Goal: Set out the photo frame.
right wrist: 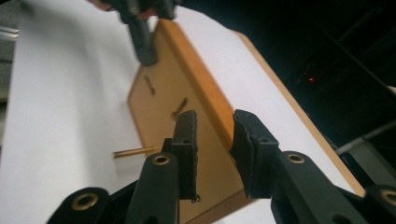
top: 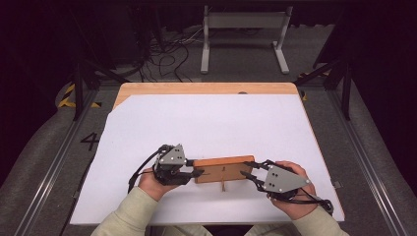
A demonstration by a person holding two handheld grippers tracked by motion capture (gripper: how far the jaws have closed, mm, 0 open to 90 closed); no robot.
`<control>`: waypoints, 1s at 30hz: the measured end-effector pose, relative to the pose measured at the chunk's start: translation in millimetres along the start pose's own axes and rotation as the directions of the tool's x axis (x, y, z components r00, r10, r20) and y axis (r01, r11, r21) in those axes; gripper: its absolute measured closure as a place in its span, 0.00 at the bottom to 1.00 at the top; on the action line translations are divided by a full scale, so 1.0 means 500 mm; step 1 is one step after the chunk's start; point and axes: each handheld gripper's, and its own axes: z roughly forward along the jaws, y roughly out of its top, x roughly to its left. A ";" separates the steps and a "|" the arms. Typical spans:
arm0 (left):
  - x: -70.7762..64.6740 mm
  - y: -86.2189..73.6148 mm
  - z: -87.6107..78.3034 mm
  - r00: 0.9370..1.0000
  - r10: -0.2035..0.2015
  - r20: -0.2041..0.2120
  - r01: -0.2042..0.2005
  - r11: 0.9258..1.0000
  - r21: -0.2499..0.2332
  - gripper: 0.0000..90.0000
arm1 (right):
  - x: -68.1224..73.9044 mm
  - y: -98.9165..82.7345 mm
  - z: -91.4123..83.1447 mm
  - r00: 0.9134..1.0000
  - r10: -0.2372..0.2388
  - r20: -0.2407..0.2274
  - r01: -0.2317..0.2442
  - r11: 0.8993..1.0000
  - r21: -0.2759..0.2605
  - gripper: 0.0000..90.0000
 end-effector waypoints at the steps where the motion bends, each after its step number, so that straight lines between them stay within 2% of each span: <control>1: -0.001 -0.001 0.000 1.000 0.004 0.006 -0.004 1.000 -0.002 0.71 | -0.002 -0.001 -0.001 1.000 0.008 0.010 -0.008 1.000 -0.001 0.80; 7: -0.010 -0.004 -0.004 0.999 0.029 0.019 -0.029 1.000 0.001 0.73 | -0.022 -0.012 -0.011 0.992 0.092 0.083 -0.093 0.996 0.003 0.80; 15: -0.024 -0.007 -0.008 0.997 0.065 0.041 -0.065 0.998 0.000 0.75 | -0.043 -0.034 -0.016 0.975 0.180 0.131 -0.183 0.983 0.015 0.80; 23: -0.042 -0.008 -0.008 0.989 0.131 0.069 -0.131 0.991 0.001 0.72 | -0.054 -0.045 -0.021 0.965 0.213 0.154 -0.218 0.976 0.011 0.79; 25: -0.045 -0.008 -0.008 0.988 0.135 0.069 -0.136 0.991 0.001 0.71 | -0.055 -0.046 -0.022 0.963 0.217 0.156 -0.222 0.975 0.010 0.79; 30: -0.056 -0.009 -0.006 0.982 0.167 0.088 -0.169 0.986 0.011 0.68 | -0.060 -0.052 -0.024 0.958 0.233 0.168 -0.238 0.971 0.012 0.78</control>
